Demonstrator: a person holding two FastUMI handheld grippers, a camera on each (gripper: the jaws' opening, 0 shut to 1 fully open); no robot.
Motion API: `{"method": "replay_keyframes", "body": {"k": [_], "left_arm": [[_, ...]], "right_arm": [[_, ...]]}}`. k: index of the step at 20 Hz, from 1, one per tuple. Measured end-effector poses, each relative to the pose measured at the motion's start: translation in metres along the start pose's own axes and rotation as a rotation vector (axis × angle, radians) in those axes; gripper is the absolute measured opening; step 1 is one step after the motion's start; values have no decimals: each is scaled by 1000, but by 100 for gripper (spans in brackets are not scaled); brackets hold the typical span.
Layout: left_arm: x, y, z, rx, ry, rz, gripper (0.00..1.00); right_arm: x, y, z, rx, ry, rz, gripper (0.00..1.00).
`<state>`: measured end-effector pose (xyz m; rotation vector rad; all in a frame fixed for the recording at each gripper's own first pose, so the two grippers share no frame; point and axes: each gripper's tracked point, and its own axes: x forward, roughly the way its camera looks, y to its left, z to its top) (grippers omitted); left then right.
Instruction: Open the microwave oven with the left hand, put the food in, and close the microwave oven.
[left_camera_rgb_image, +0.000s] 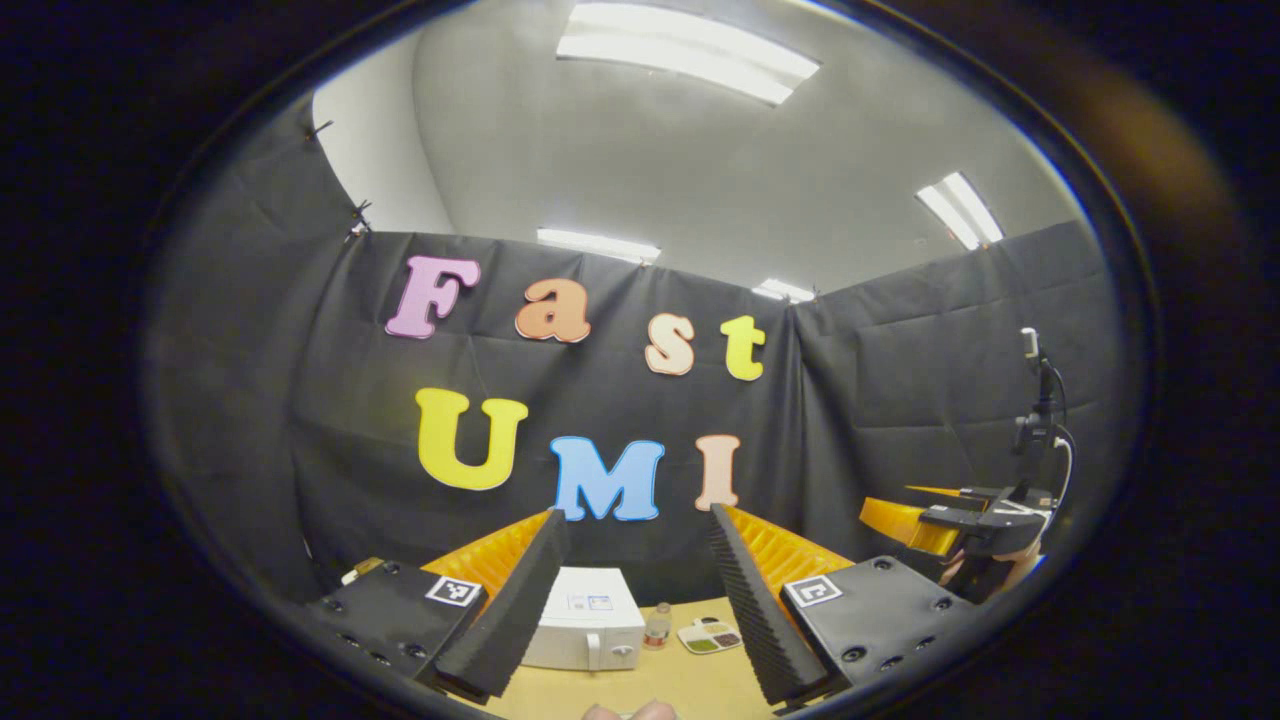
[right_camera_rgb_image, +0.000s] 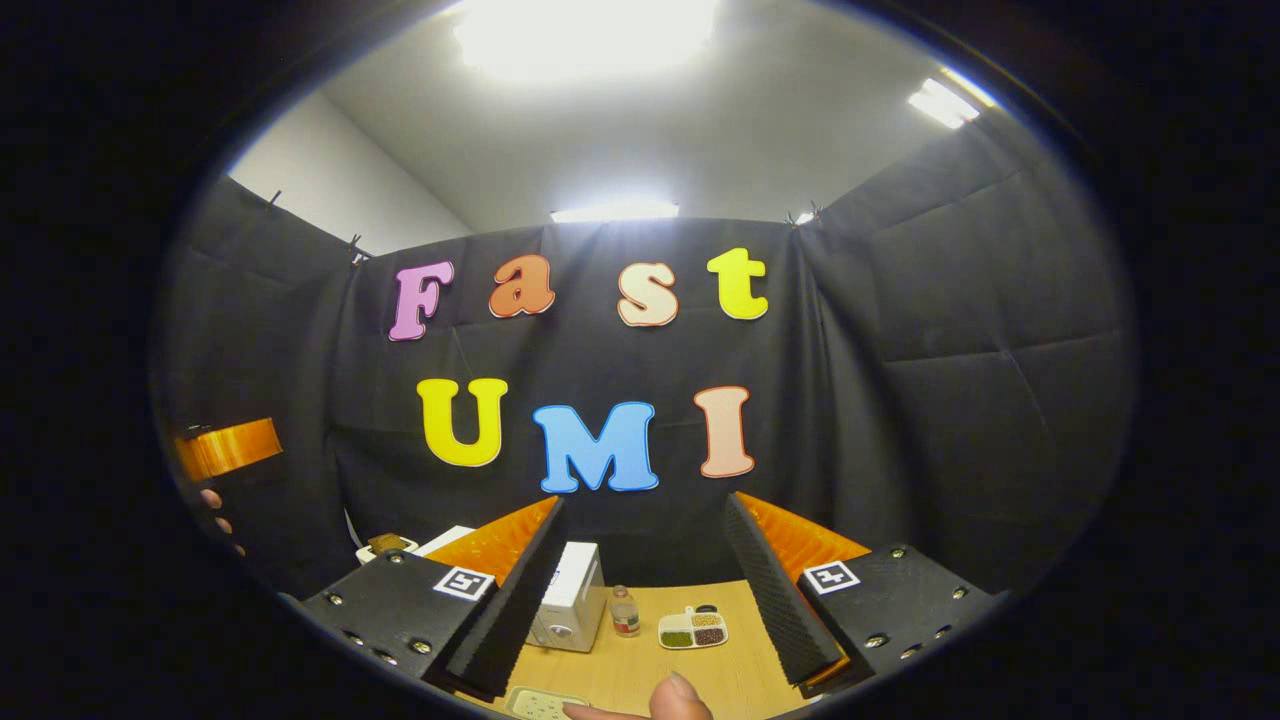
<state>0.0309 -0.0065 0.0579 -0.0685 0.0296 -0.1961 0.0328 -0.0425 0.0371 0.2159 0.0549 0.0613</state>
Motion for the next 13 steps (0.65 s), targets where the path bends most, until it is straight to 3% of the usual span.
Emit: {"method": "replay_keyframes", "body": {"k": [1, 3, 4, 8, 9, 11, 13], "left_arm": [[0, 1, -2, -1, 2, 2, 99], [-5, 3, -9, -17, 7, 1, 99], [-6, 4, -11, -28, 10, -1, 94], [-10, 1, -32, -63, 28, -18, 95], [-9, -3, -40, -71, 33, -25, 90], [-6, -10, -57, -88, 61, -28, 90], [-5, -21, -62, -93, 72, -13, 91]], "right_arm": [[-1, 0, -2, -2, 2, -2, 96], [-3, 3, -4, -1, 6, -3, 96], [-5, 3, -7, -1, 10, -5, 96], [-18, -7, -24, -9, 54, -36, 96], [-23, -13, -32, -24, 72, -51, 96], [-29, -28, -50, -67, 109, -85, 96], [-31, -35, -60, -77, 126, -71, 97]]}}
